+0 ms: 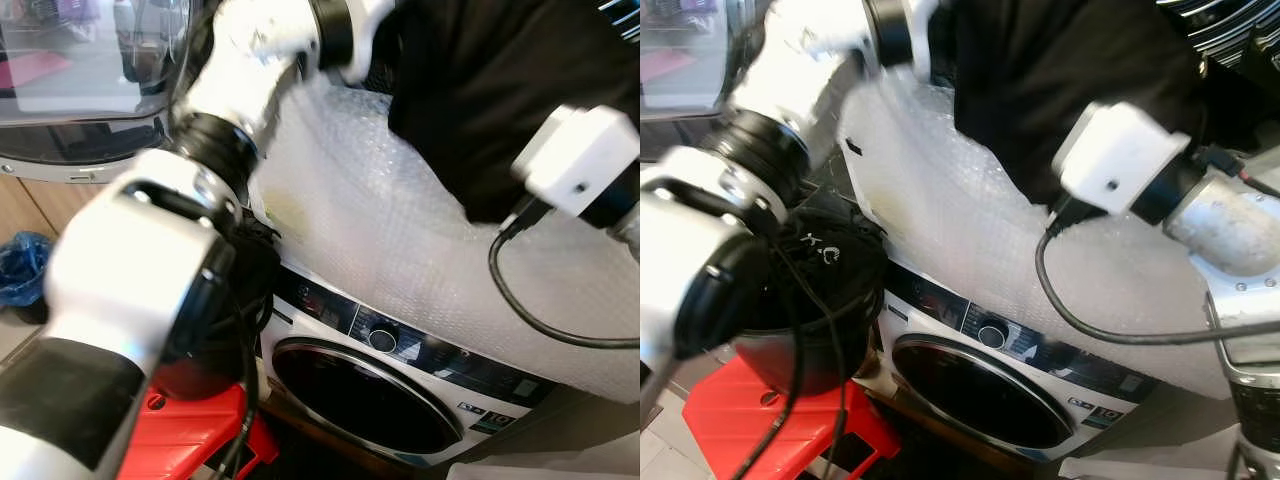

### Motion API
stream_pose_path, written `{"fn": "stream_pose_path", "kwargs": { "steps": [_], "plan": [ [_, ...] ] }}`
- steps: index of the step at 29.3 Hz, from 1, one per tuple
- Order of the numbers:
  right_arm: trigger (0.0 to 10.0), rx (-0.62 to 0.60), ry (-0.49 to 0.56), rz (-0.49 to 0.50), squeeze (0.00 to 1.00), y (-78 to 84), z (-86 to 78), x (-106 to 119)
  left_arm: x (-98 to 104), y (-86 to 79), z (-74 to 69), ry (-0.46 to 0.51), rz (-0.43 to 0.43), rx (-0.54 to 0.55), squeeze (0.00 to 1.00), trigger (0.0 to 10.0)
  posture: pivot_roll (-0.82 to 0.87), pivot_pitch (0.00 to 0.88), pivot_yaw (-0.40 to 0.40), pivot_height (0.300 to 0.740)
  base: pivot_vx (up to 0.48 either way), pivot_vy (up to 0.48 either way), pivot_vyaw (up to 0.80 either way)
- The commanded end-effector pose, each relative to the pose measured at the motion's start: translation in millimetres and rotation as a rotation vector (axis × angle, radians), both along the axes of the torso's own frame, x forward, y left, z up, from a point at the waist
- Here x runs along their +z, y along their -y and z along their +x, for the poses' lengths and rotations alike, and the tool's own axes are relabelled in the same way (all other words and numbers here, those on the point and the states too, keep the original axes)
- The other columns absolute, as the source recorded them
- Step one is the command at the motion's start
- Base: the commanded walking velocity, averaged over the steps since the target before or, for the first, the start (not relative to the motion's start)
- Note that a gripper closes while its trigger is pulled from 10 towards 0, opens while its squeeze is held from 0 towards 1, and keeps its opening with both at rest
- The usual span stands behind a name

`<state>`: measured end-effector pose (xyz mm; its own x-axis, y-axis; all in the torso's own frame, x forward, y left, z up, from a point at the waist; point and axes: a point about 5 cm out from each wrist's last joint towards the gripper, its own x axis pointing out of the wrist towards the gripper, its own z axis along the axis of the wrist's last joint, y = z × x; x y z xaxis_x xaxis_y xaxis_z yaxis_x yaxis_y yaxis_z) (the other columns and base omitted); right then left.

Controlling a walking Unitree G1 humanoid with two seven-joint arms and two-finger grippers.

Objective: Clothes washing

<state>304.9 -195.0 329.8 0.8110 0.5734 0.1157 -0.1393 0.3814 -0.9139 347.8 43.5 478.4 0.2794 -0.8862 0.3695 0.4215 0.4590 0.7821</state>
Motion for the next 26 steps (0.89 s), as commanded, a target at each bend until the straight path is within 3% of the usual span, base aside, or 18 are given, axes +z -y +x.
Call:
{"fn": "stream_pose_path", "kwargs": {
  "steps": [1, 2, 4, 6, 9, 14, 15, 18, 22, 23, 26],
  "plan": [
    [10.0, -0.151, 0.034, -0.034, 0.00, 20.1, 8.8, -3, 20, -4.8, -11.7, 0.100, -0.027, 0.010, 0.00, 10.0, 0.12, 0.151, -0.072, 0.740, 0.000, 0.000, 0.00],
    [10.0, -0.225, 0.089, 0.005, 0.00, 28.2, 13.3, 2, 20, -6.7, -11.2, 0.109, -0.022, 0.022, 0.00, 10.0, 0.12, 0.152, -0.074, 0.740, 0.000, 0.000, 0.00],
    [10.0, -0.252, 0.120, 0.050, 0.00, 31.3, 14.7, 7, 21, -7.5, -11.1, 0.115, -0.026, 0.029, 0.00, 10.0, 0.12, 0.152, -0.075, 0.740, 0.000, 0.000, 0.00],
    [10.0, -0.327, 0.200, 0.202, 0.00, 42.0, 17.4, 20, 19, -9.4, -10.0, 0.119, -0.026, 0.035, 0.00, 10.0, 0.12, 0.155, -0.079, 0.740, 0.000, 0.000, 0.00],
    [10.0, -0.327, 0.247, 0.305, 0.00, 47.8, 15.5, 30, 15, -8.3, -8.0, 0.118, -0.009, 0.043, 0.00, 10.0, 0.12, 0.155, -0.079, 0.740, 0.000, 0.000, 0.00],
    [10.0, -0.185, 0.218, 0.260, 0.00, 35.9, 8.1, 28, 3, -6.3, -3.5, 0.121, 0.032, 0.053, 0.00, 10.0, 0.12, 0.156, -0.081, 0.740, 0.000, 0.000, 0.00],
    [10.0, -0.075, 0.208, 0.370, 0.00, 27.3, 1.3, 35, -1, -5.7, -3.2, 0.129, 0.047, 0.046, 0.00, 10.0, 0.11, 0.158, -0.081, 0.740, 0.000, 0.000, 0.00],
    [10.0, 0.023, 0.231, 0.509, 0.00, 20.9, -6.6, 52, -5, -5.7, -3.8, 0.159, 0.075, 0.045, 0.00, 10.0, 0.11, 0.158, -0.083, 0.740, 0.000, 0.000, 0.00],
    [10.0, 0.043, 0.272, 0.603, 0.00, 20.7, -6.4, 68, -8, -8.0, -4.5, 0.201, 0.090, 0.059, 0.00, 10.0, 0.11, 0.160, -0.083, 0.740, 0.000, 0.000, 0.00],
    [10.0, 0.031, 0.319, 0.674, 0.00, 22.6, -3.1, 81, -11, -10.5, -5.2, 0.248, 0.110, 0.078, 0.00, 10.0, 0.11, 0.163, -0.085, 0.740, 0.000, 0.000, 0.00],
    [10.0, 0.019, 0.357, 0.734, 0.00, 23.5, 1.5, 94, -14, -10.7, -8.0, 0.259, 0.097, 0.039, 0.00, 10.0, 0.11, 0.167, -0.090, 0.740, 0.000, 0.000, 0.00]
  ]
}}
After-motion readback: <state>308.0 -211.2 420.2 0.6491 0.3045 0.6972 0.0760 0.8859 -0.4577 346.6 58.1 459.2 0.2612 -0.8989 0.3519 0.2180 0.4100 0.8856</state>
